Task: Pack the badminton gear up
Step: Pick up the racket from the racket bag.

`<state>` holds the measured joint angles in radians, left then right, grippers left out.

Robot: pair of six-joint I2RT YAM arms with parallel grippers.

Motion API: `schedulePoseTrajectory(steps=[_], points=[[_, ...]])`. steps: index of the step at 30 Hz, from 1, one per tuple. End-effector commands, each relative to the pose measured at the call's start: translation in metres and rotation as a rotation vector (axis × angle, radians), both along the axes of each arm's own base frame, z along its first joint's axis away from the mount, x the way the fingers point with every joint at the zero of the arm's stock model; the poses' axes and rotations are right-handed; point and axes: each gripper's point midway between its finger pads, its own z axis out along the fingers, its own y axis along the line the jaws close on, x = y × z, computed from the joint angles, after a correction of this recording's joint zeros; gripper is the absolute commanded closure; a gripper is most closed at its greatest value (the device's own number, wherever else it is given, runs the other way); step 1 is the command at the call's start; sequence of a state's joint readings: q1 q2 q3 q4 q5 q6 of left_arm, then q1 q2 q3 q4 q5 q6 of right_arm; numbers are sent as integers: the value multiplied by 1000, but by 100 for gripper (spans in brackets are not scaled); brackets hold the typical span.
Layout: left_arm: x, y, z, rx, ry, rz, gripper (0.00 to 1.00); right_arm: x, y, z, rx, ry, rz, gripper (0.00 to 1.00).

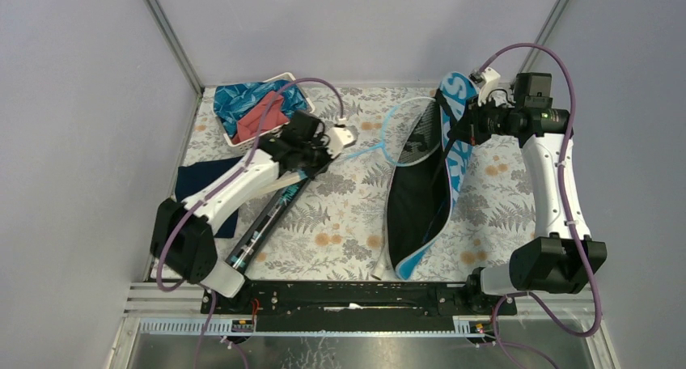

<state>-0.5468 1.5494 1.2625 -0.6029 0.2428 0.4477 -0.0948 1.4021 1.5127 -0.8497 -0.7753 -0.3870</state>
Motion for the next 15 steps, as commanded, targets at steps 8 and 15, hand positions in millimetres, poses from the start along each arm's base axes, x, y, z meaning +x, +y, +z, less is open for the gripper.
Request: schedulePoseTrajectory(steps=[8,15], points=[[-41,95,-1,55,105,-27,100,37,-10,13,37,-32,-130,100],[-74,97,22,-2,205,-166,100,59,-22,7,47,-51,-263,100]])
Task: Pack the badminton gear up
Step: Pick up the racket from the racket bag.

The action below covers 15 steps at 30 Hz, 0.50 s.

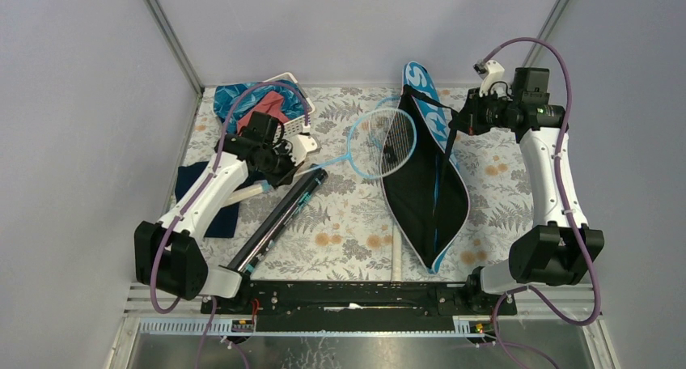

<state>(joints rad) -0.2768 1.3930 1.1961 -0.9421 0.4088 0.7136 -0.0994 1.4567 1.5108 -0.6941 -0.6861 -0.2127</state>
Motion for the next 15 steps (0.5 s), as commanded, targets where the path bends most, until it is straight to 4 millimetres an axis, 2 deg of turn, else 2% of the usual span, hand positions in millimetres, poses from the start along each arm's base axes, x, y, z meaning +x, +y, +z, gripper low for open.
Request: schedulePoseTrajectory(steps=[1,5,12,15], points=[[-29,-6,27,-85,66,-131,100,24,-9,11,24,-67,-113,100],[-14,0,40,-92,28,-28,100,34,-12,16,33,-97,-157,100],[17,38,70,-125,-79,152,100,37,-35,36,-27,-207,-297,100],[29,48,72,-145,-81,222,100,34,-31,40,-9,-211,-288,100]])
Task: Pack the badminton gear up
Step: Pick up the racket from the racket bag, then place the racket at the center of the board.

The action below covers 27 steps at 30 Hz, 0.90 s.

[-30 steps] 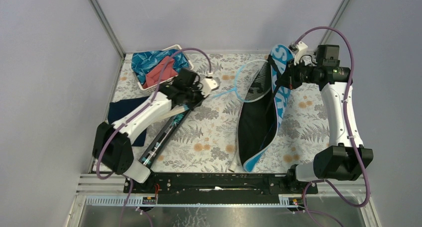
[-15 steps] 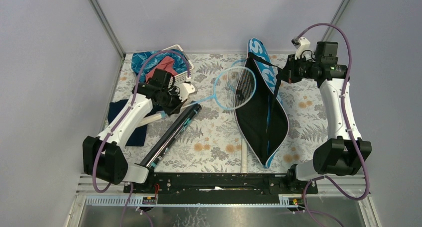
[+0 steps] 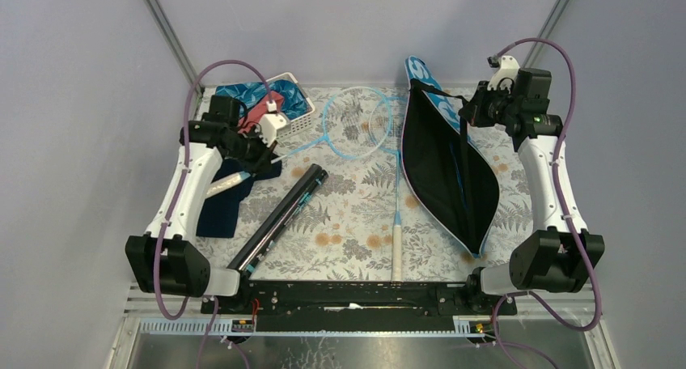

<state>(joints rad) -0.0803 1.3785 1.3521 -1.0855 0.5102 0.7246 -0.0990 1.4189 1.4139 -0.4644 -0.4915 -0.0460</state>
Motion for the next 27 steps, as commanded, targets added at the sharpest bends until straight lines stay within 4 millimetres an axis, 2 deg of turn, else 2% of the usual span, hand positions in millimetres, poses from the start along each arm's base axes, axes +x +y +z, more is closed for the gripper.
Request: schedulePoseTrajectory(steps=[1,5,11,15,19,22,27], points=[[21,7,22,-61,-60,99,100,1,-2,40,5,-133,-37,100],[45,-13,18,-183,-4,189,100,-4,14,41,76,-113,29,100],[86,-66,7,-277,-5,334,100,-5,22,42,109,-89,69,100],[104,-103,-2,-342,67,380,100,-7,24,44,105,-90,79,100],[111,-147,-26,-357,139,413,100,-8,27,43,106,-82,93,100],[111,-173,-47,-368,180,442,100,-10,29,38,108,-66,110,100],[109,-212,-71,-408,227,458,99,-11,30,40,106,-67,118,100]])
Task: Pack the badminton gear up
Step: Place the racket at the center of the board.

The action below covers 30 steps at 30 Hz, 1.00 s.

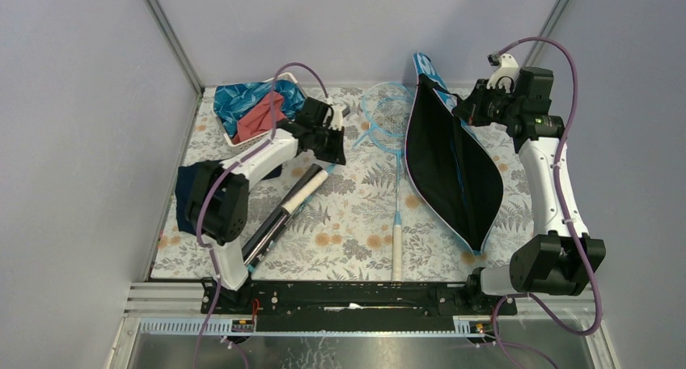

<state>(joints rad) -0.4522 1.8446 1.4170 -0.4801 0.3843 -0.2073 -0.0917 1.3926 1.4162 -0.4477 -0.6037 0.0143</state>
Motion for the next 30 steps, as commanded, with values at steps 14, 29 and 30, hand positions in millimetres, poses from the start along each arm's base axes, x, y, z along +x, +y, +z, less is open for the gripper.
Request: schedulePoseTrajectory(steps=[14,29,30], points=[[-5,-64,-71,-84,59,95,93,-3,12,21,27,-29,73,100],[-3,-67,-38,-62,-64,-28,39,-10,22,3,34,6,99,100],[-1,-68,-26,-73,-90,-43,35,-10,24,1,35,8,106,100]])
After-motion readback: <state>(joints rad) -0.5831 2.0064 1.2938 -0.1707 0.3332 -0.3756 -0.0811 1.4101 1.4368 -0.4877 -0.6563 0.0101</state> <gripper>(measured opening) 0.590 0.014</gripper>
